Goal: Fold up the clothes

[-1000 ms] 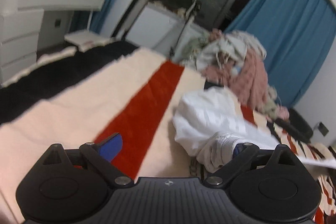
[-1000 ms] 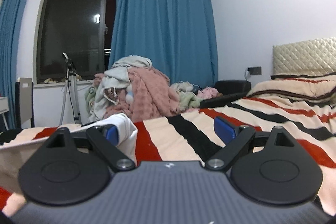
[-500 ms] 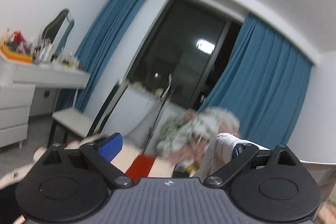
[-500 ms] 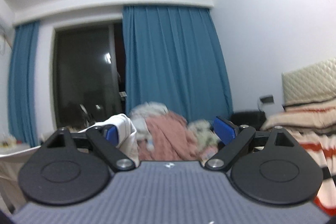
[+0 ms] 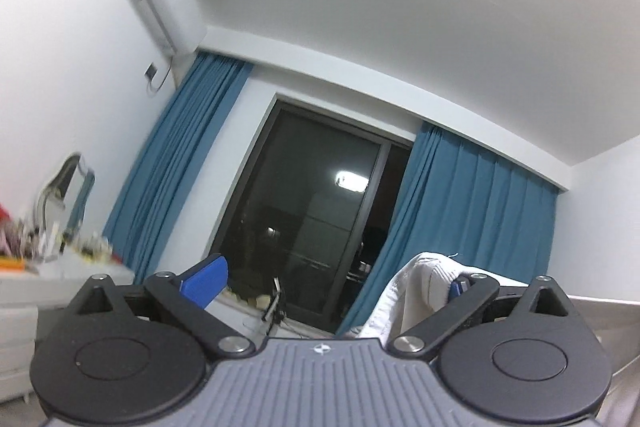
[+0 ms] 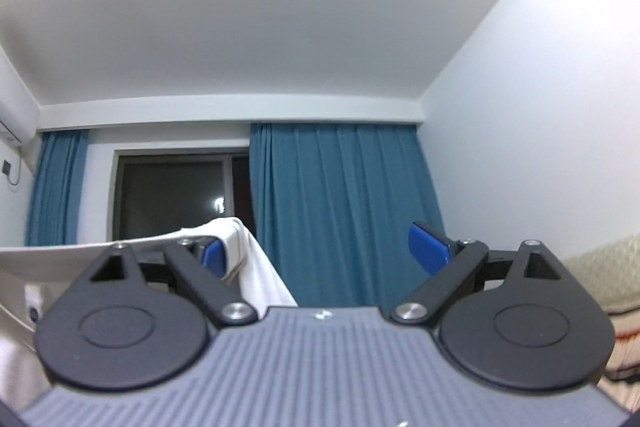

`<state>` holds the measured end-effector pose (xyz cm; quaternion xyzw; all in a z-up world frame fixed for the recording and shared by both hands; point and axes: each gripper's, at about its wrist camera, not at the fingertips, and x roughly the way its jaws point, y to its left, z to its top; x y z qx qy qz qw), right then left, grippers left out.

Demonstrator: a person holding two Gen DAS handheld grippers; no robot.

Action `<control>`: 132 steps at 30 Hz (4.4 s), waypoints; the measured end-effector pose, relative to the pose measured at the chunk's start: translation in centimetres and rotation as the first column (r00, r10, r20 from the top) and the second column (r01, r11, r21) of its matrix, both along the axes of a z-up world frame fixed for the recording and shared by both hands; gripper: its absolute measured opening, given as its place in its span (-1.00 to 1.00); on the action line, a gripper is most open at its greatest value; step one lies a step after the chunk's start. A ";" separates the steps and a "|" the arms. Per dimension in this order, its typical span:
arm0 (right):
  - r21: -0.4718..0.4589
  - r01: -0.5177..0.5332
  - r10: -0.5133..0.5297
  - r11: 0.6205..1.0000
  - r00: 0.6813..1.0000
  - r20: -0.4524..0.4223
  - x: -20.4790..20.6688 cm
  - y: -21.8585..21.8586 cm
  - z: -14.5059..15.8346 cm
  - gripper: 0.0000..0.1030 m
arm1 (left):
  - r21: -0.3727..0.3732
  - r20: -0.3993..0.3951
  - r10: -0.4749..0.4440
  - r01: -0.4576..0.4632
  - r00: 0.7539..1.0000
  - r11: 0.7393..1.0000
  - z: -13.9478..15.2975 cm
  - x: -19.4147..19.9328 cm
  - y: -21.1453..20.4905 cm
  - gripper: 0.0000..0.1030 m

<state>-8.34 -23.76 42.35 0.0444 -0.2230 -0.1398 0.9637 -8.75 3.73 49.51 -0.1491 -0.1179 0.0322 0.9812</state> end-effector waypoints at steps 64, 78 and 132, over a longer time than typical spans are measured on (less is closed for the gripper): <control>0.198 -0.227 0.301 0.953 0.668 -0.681 30.7 -2.8 -36.4 0.77 | 0.203 -0.654 -0.105 0.308 0.749 0.929 -41.6 35.2 -4.0 0.99; 0.199 -0.259 0.326 0.945 0.767 -0.552 19.5 -1.8 -40.3 0.77 | 0.231 -0.594 -0.064 0.246 0.802 0.941 -48.3 24.4 -2.3 0.99; 0.382 -0.193 0.420 0.904 0.575 -0.702 25.4 -1.0 -51.1 0.76 | -0.472 -0.588 -0.335 0.023 0.736 0.881 -63.2 44.1 9.6 0.60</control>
